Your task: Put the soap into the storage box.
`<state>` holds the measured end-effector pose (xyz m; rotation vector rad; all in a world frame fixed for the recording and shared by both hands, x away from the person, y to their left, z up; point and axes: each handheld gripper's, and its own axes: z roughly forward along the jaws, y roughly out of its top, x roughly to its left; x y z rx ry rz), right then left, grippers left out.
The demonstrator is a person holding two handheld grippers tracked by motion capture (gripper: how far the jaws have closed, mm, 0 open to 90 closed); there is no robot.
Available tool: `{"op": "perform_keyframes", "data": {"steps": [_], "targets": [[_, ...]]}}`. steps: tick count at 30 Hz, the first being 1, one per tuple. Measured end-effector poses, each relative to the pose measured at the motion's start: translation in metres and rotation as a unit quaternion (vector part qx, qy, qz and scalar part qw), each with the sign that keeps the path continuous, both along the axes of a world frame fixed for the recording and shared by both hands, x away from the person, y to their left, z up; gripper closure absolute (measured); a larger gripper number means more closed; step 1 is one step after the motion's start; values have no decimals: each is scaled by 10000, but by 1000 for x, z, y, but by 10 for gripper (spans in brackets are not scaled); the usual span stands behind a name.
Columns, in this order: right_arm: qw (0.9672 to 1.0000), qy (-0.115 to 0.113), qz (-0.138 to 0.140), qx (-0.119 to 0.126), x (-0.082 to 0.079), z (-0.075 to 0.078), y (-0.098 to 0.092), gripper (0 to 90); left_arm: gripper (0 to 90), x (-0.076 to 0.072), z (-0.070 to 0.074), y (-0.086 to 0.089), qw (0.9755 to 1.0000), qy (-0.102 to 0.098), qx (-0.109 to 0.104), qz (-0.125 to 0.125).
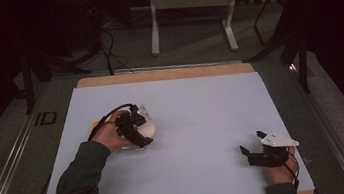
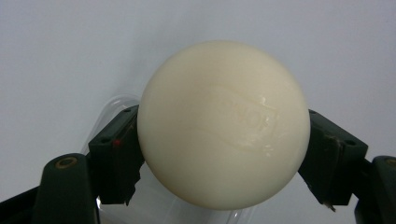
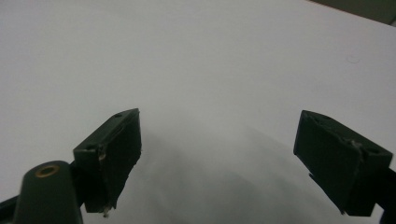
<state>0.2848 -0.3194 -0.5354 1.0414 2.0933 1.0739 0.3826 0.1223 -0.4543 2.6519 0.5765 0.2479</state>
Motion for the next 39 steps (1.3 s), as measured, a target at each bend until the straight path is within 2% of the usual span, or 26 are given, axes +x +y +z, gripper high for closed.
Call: {"op": "perform_keyframes", "data": {"steps": [8, 24, 39], "targets": [[10000, 4, -4, 2, 0, 0, 0, 149, 242, 1, 3, 5, 9999, -121, 31, 101], [10000, 7, -4, 5, 0, 0, 0, 150, 242, 1, 7, 19, 9995, -149, 79, 258], [10000, -16, -10, -7, 0, 0, 0, 150, 242, 0, 13, 46, 9983, -192, 129, 532]]}}
